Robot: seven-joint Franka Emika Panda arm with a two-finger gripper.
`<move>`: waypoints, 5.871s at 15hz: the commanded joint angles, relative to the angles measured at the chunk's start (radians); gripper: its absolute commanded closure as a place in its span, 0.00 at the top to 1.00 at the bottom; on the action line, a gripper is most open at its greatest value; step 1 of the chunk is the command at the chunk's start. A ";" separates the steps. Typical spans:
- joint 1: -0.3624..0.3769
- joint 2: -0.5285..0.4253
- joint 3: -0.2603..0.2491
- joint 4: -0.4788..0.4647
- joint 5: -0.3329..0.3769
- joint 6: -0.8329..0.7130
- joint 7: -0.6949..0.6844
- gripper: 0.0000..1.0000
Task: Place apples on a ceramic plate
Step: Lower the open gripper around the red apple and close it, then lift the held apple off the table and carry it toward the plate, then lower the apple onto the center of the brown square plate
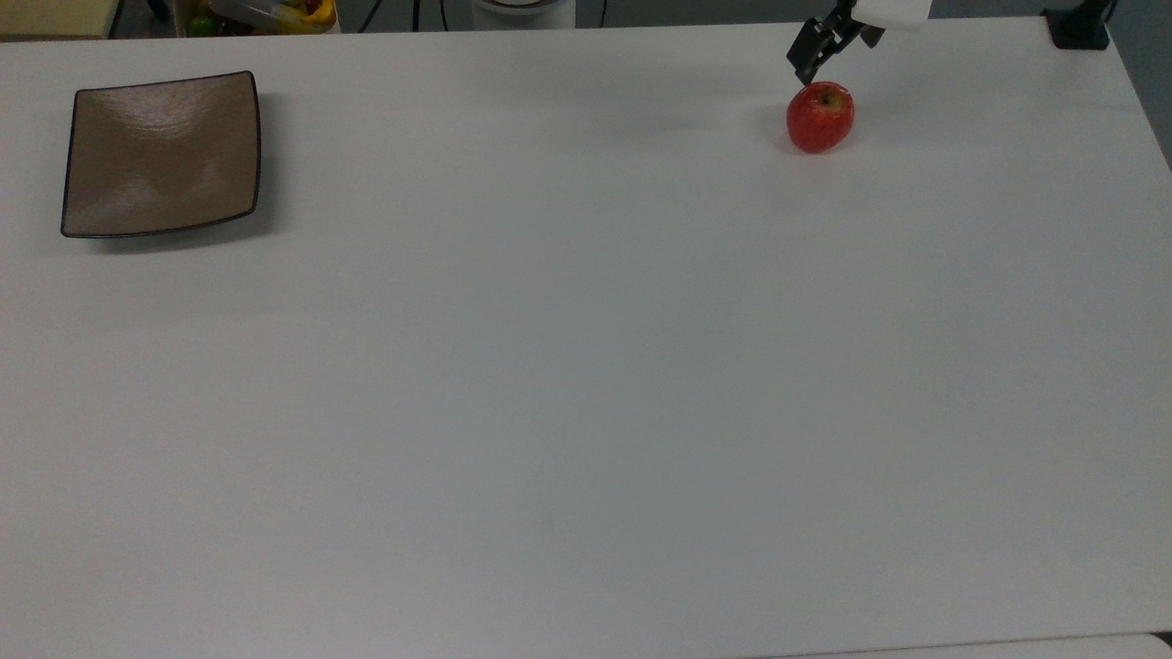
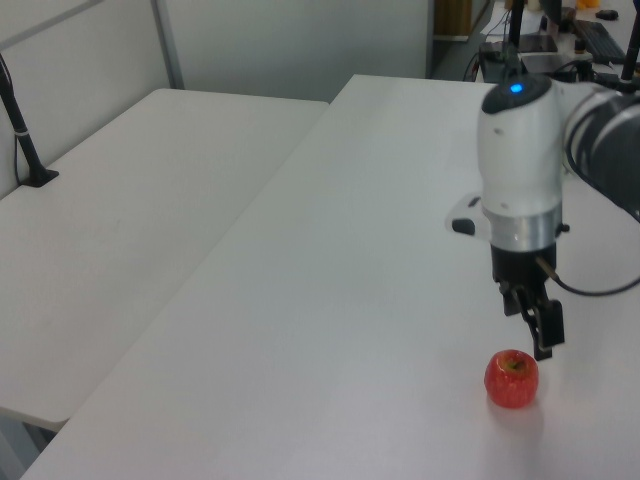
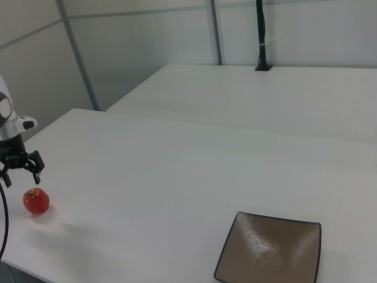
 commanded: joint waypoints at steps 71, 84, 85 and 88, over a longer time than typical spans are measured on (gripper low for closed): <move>-0.625 0.066 -0.697 0.006 -0.078 0.286 -1.054 0.54; -0.644 0.122 -0.696 -0.011 -0.077 0.302 -1.046 1.00; -0.644 0.120 -0.696 -0.011 -0.077 0.300 -1.046 1.00; -0.642 0.114 -0.696 -0.008 -0.075 0.300 -1.038 1.00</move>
